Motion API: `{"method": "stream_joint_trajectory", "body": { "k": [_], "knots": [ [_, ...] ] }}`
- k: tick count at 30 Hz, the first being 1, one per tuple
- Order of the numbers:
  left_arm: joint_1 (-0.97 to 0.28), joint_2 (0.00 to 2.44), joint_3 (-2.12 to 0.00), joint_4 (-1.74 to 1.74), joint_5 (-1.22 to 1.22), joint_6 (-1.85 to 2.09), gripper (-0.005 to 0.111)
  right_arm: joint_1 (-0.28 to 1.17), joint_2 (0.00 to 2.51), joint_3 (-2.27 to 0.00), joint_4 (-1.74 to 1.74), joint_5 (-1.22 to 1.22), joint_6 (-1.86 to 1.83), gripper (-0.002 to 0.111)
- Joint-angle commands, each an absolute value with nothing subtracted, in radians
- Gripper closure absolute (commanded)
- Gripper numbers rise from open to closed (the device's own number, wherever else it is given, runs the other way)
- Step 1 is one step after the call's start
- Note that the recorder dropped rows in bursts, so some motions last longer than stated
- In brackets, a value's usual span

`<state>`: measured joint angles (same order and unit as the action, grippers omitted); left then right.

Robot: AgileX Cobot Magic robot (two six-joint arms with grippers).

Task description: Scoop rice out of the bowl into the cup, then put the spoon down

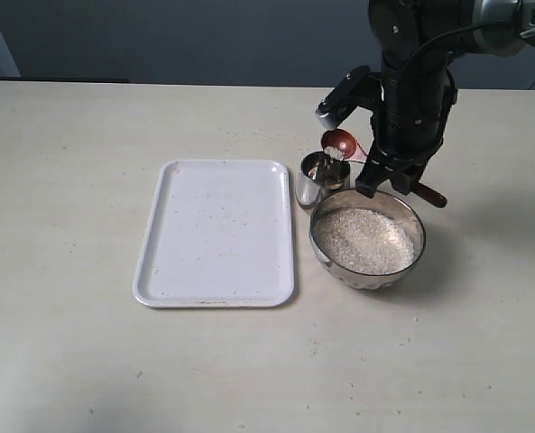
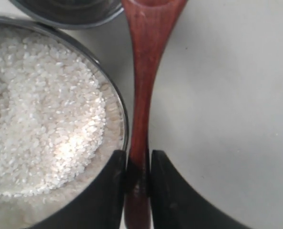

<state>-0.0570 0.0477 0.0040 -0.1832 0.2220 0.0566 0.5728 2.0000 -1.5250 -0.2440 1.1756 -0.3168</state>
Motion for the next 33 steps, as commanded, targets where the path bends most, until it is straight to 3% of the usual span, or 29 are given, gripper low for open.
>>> {"method": "stream_joint_trajectory", "body": {
  "k": [1, 33],
  "knots": [
    [-0.062, 0.047, 0.000, -0.185, 0.208, 0.054, 0.106, 0.591, 1.999, -1.520, -0.260, 1.166, -0.313, 0.109],
    [-0.062, 0.047, 0.000, -0.183, 0.208, 0.054, 0.106, 0.670, 2.001, -1.520, -0.410, 1.206, -0.212, 0.109]
  ]
}}
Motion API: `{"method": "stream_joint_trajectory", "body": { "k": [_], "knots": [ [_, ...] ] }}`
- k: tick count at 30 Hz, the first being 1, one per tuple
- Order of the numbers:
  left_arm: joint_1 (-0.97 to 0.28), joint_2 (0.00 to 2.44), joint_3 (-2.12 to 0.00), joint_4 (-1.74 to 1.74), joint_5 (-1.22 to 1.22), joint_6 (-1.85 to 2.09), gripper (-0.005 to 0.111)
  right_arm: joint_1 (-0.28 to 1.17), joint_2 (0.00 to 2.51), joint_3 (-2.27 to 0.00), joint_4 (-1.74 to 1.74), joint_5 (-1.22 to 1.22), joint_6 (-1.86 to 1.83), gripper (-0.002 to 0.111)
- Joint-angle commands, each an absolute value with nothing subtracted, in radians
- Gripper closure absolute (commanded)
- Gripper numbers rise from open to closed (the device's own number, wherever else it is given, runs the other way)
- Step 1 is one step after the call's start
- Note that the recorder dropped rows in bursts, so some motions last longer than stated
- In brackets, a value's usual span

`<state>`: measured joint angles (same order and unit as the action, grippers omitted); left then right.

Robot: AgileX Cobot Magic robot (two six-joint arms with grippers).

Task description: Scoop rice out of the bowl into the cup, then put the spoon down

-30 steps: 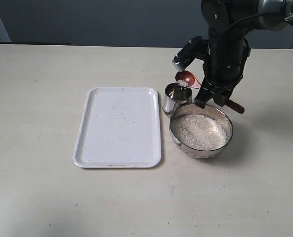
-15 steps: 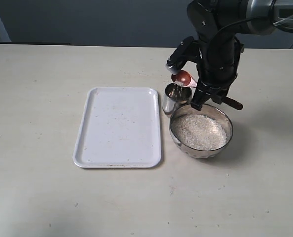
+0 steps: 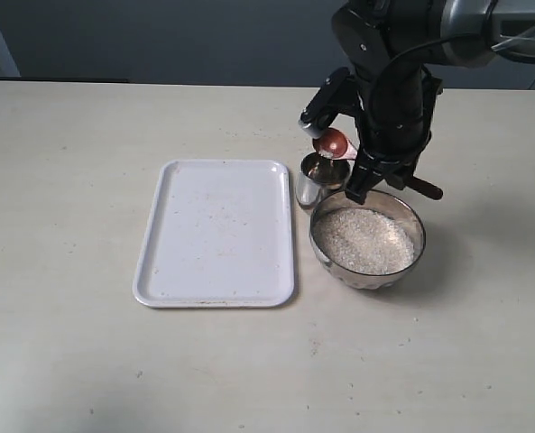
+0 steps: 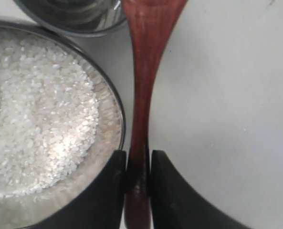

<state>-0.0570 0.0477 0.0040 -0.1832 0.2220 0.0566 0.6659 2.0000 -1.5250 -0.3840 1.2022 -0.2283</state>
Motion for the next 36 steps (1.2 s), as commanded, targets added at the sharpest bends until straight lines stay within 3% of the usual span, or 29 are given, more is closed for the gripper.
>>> {"method": "stream_joint_trajectory", "body": {
  "k": [1, 36],
  "knots": [
    [-0.062, 0.047, 0.000, -0.183, 0.208, 0.054, 0.106, 0.670, 2.001, -1.520, -0.416, 1.206, -0.208, 0.109],
    [-0.062, 0.047, 0.000, -0.183, 0.208, 0.054, 0.106, 0.670, 2.001, -1.520, -0.438, 1.218, -0.153, 0.109]
  ]
}}
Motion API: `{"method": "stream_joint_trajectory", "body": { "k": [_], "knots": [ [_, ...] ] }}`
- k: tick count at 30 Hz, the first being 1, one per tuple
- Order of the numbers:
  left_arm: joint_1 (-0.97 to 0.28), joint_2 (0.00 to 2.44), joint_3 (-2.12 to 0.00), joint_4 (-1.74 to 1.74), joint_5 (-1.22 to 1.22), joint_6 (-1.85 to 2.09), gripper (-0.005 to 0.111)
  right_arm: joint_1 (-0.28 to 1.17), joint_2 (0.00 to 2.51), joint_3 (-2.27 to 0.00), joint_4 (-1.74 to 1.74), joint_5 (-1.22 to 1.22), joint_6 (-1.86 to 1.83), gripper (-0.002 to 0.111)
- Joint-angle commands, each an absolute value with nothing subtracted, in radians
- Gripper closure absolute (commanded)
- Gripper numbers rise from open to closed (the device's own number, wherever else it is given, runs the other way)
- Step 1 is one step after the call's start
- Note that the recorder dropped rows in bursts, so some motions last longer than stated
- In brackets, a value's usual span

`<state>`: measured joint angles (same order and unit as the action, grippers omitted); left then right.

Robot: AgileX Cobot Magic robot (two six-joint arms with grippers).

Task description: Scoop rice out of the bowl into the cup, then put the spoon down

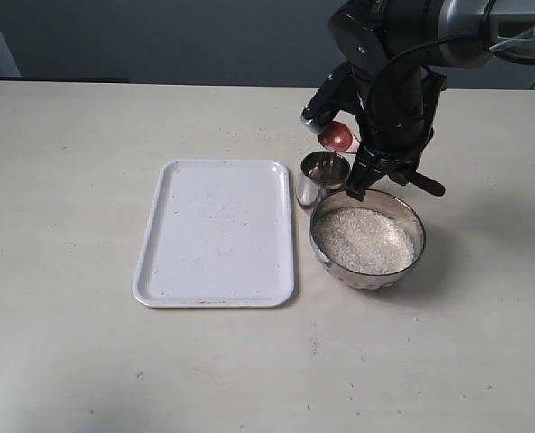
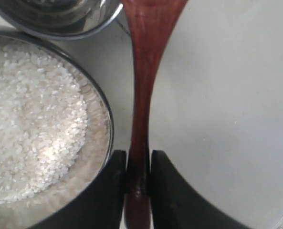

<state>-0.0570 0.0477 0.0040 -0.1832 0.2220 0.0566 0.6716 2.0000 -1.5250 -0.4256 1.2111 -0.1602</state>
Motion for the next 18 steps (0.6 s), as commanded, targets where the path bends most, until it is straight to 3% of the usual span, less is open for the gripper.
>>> {"method": "stream_joint_trajectory", "body": {
  "k": [1, 18],
  "knots": [
    [-0.062, 0.047, 0.000, -0.183, 0.208, 0.054, 0.106, 0.670, 2.001, -1.520, -0.438, 1.218, -0.153, 0.109],
    [-0.062, 0.047, 0.000, -0.183, 0.208, 0.054, 0.106, 0.692, 2.001, -1.520, -0.484, 1.216, -0.114, 0.109]
  ]
}}
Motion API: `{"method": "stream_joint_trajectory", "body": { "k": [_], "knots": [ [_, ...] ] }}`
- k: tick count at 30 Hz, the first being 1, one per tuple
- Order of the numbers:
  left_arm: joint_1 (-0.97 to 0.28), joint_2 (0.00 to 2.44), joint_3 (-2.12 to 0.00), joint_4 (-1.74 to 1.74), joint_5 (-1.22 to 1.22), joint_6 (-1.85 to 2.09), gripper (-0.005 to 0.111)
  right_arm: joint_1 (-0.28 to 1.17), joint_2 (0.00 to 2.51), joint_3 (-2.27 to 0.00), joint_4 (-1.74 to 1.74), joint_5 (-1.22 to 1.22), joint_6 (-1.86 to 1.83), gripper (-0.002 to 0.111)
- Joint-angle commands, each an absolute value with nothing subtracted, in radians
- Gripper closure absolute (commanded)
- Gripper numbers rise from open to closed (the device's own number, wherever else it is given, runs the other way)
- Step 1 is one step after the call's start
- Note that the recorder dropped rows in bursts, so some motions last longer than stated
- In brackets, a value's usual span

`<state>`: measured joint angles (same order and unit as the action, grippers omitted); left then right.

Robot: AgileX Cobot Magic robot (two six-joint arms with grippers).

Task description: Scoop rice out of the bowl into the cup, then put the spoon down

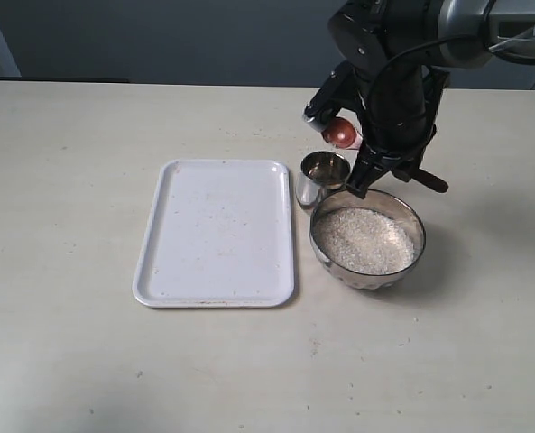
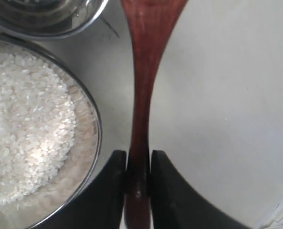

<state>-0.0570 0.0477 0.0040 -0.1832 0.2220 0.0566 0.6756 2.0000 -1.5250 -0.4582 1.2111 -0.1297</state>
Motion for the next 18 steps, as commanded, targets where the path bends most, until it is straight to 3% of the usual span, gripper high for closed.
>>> {"method": "stream_joint_trajectory", "body": {
  "k": [1, 18],
  "knots": [
    [-0.062, 0.047, 0.000, -0.183, 0.208, 0.054, 0.106, 0.699, 2.001, -1.520, -0.496, 1.219, -0.110, 0.109],
    [-0.062, 0.047, 0.000, -0.183, 0.208, 0.054, 0.106, 0.699, 1.997, -1.520, -0.418, 1.218, -0.088, 0.109]
  ]
}}
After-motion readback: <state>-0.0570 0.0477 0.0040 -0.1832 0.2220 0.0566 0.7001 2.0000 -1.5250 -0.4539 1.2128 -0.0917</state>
